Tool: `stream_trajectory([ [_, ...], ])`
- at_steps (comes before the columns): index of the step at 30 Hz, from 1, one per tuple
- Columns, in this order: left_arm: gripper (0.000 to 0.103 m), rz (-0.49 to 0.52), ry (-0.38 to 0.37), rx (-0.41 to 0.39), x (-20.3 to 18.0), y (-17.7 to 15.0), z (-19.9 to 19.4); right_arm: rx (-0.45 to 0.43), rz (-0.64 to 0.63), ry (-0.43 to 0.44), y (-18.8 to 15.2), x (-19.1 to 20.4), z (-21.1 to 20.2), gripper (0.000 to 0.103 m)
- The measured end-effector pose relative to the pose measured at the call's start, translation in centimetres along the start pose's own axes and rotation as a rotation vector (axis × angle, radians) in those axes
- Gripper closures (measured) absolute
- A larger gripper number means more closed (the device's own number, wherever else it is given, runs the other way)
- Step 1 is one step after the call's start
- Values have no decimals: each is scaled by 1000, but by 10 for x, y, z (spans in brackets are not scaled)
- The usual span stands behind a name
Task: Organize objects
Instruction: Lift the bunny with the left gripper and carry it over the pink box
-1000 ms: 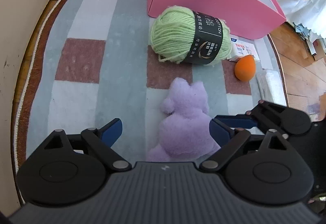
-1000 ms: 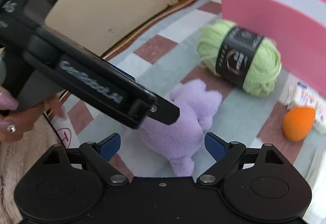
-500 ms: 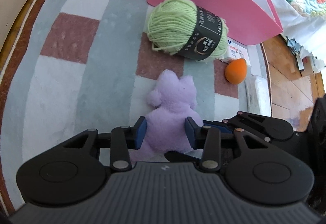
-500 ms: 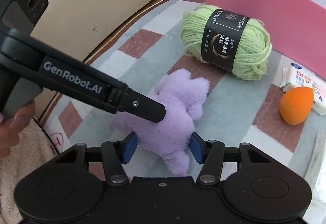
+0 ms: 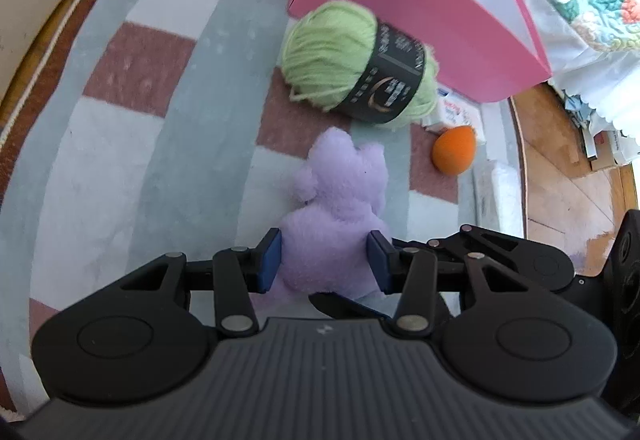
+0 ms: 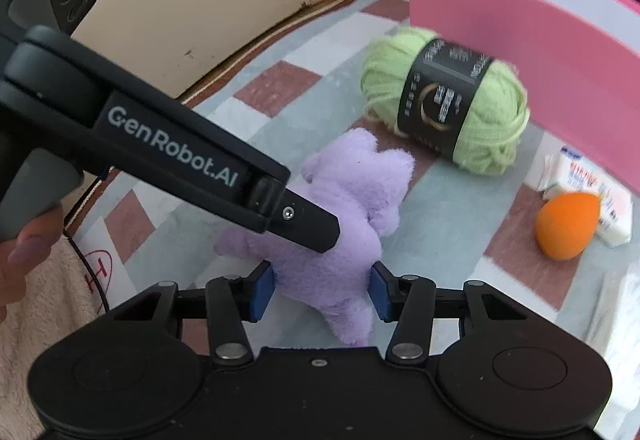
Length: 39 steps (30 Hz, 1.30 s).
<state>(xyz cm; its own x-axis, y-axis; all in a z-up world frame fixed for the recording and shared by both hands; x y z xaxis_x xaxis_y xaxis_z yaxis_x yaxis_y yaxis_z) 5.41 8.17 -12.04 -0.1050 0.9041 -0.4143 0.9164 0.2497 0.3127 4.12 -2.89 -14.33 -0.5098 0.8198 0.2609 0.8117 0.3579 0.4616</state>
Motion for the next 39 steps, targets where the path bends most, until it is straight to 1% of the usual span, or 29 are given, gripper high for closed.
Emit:
stream_trajectory([
  [5, 58, 12, -19, -29, -7, 2, -6, -2, 17, 9, 7, -6, -9, 49],
  [11, 58, 11, -52, -34, -11, 4, -6, 4, 27, 26, 9, -15, -18, 48],
  [18, 58, 26, -52, -46, -21, 3, -11, -2, 17, 25, 8, -17, -25, 48],
  [25, 58, 16, -56, -55, -36, 9, -19, -16, -9, 11, 13, -19, -40, 48],
  [32, 59, 39, -53, -73, -57, 13, -32, -28, -40, 0, 19, -24, -62, 48],
  [39, 58, 61, -79, -106, -74, 23, -52, -36, -79, -21, 33, -26, -89, 48],
])
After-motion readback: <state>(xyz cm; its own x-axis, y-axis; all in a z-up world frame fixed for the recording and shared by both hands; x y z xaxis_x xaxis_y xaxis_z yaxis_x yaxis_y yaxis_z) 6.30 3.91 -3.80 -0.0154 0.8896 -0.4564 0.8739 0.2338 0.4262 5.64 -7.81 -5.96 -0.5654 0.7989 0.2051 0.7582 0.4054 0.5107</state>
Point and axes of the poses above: each gripper's, at about its wrist camera, not at the fingertips, and z roughly the way its jaws point, x to its left, y to its top, the point moved 1 cm from there along z, roughly the way its jaws point, and after that the axes turned 7 degrees about z, right-handed, at the moved point
